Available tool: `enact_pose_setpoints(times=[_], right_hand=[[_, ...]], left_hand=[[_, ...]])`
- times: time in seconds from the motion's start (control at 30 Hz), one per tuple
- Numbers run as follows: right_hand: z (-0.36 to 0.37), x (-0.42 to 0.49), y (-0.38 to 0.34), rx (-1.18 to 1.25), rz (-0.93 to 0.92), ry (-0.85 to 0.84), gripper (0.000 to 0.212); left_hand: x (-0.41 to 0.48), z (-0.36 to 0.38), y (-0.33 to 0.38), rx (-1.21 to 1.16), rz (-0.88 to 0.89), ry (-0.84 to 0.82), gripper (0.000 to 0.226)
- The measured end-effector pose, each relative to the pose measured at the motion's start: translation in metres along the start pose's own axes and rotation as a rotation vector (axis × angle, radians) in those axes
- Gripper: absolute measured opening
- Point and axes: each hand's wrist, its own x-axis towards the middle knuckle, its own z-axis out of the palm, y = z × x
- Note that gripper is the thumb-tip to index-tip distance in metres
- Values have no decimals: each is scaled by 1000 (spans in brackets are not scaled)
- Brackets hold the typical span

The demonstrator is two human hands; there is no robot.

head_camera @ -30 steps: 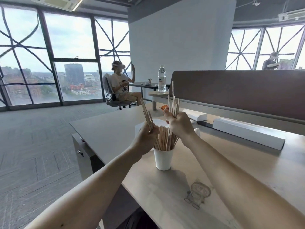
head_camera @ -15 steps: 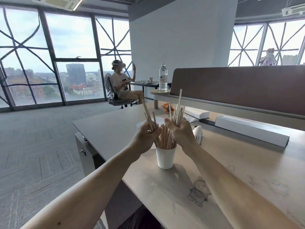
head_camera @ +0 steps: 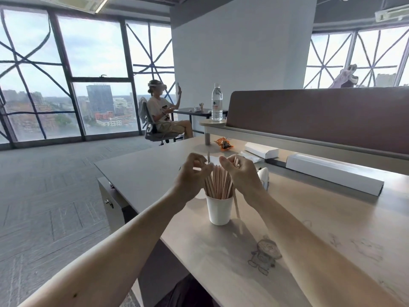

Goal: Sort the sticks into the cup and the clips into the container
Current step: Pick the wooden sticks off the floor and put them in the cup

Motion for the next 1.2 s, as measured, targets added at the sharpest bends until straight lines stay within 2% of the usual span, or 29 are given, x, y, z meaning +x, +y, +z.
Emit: enact_pose_setpoints(times=[0.13,0.2,0.33,0.53,0.67,0.7,0.77,0.83,0.9,1.0,1.2], right_hand=[[-3,1,-1,31,-74,159,14],[-2,1,0,49,-116,172,15],[-3,0,1,-46,-140,86,30],[-31,0,3,-57,-22,-79,45],[-57,-13,1,-103,33,-85,54],[-66,-19,1,-142,45,-82,47],[-83,-29,3,-402,7,-159,34],[-91,-41,5,-714,-11,-366,30],[-87,-55,8,-881,31,-532,29],[-71,-68,14,-928,70,-627,27],[-52,-67,24,-1012,91,-579,21]], left_hand=[[1,-8,5,57,99,35,38],[1,-9,3,98,135,12,37],[-3,-8,1,141,165,-18,23],[-5,-9,-8,242,213,-83,30],[-8,-11,-11,340,294,-92,33],[-8,-12,-11,344,306,-80,34],[-8,-14,-10,337,309,-57,39],[-7,-14,-6,340,285,-81,46],[-6,-12,-3,348,229,-147,47],[-9,-10,-3,388,188,-203,45],[-12,-12,-4,421,210,-208,43]])
